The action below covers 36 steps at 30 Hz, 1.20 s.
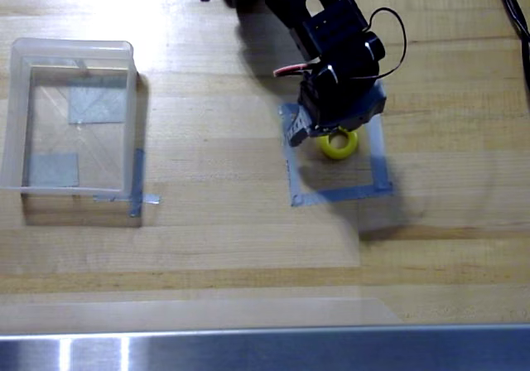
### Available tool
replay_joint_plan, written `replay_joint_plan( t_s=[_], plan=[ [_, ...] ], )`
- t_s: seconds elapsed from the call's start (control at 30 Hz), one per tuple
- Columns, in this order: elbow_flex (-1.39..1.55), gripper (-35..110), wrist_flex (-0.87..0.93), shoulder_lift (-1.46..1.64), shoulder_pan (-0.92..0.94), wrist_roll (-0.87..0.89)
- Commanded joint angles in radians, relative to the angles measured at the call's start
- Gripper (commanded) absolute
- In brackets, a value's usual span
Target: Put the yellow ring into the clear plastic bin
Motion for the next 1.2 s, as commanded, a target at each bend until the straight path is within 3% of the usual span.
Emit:
replay_joint_plan(
  t_s=[0.0, 0.4, 1.17],
  plan=[
    [0.046, 31, -0.044, 0.028, -0.017, 0.008],
    [0.176, 31, -0.183, 0.037, -0.017, 0.009],
    [0.173, 31, -0.189, -0.028, 0.06, 0.144]
  ],
)
